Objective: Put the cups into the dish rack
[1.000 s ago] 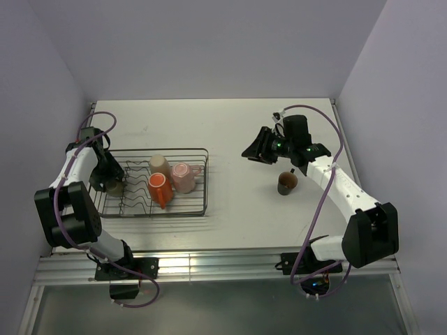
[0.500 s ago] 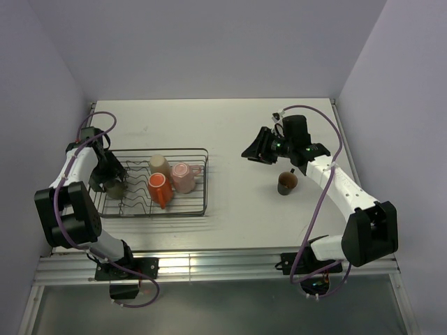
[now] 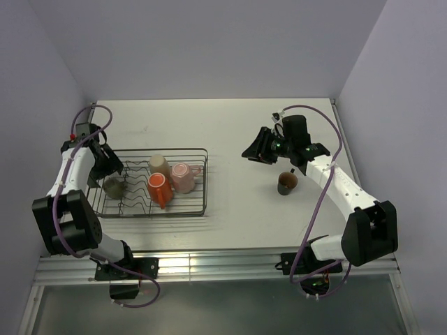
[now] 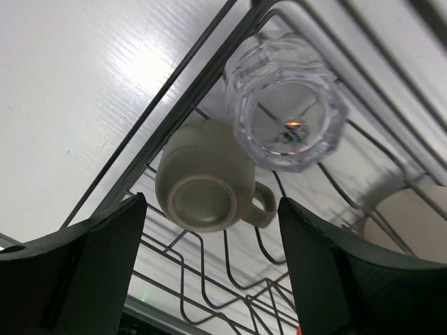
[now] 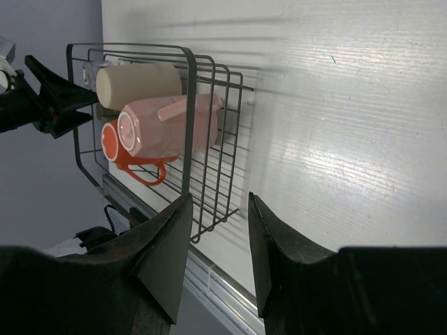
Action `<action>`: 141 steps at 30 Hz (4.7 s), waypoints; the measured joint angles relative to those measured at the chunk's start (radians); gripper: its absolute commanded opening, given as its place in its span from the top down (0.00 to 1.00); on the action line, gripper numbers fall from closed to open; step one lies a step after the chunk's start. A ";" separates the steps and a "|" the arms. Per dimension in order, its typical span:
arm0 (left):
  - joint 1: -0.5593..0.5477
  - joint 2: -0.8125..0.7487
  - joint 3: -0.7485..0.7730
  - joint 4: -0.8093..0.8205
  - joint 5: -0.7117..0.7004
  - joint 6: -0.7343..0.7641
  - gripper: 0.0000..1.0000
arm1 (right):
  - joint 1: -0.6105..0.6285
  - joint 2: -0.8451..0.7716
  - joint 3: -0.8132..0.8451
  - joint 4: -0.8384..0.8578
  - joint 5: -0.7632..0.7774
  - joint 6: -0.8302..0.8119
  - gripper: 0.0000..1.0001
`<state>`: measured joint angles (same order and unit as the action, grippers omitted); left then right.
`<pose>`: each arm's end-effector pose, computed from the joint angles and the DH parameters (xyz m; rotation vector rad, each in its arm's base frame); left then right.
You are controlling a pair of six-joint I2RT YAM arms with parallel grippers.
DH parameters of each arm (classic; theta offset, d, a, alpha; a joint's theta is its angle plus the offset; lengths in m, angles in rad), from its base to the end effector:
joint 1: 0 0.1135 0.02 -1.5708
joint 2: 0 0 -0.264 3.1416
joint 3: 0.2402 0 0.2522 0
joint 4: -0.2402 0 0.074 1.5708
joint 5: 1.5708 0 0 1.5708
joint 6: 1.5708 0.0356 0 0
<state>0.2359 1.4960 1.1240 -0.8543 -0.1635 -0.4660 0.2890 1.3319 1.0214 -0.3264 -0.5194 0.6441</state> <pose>0.2778 0.0727 0.2409 -0.9916 2.5935 0.1705 0.2762 0.1006 0.2899 0.1033 2.3259 1.0709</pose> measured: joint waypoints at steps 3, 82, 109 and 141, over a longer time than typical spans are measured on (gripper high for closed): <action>0.000 -0.021 0.028 -0.007 0.003 0.000 0.18 | 0.000 0.000 0.000 0.000 0.007 -0.006 0.55; -0.635 -0.370 0.048 0.200 0.136 -0.079 0.01 | 0.006 0.020 -0.132 -0.298 0.718 -0.077 0.59; -0.643 -0.439 -0.040 0.496 0.626 -0.116 0.01 | 0.033 -0.145 0.058 0.137 -0.087 0.179 1.00; -0.646 -0.418 -0.079 0.881 0.867 -0.315 0.20 | 0.200 -0.064 -0.084 1.041 -0.306 0.687 1.00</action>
<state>-0.4103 1.0779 1.0451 0.0265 0.7033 -0.7807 0.4892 1.2682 0.9371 0.7147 -0.8249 1.3315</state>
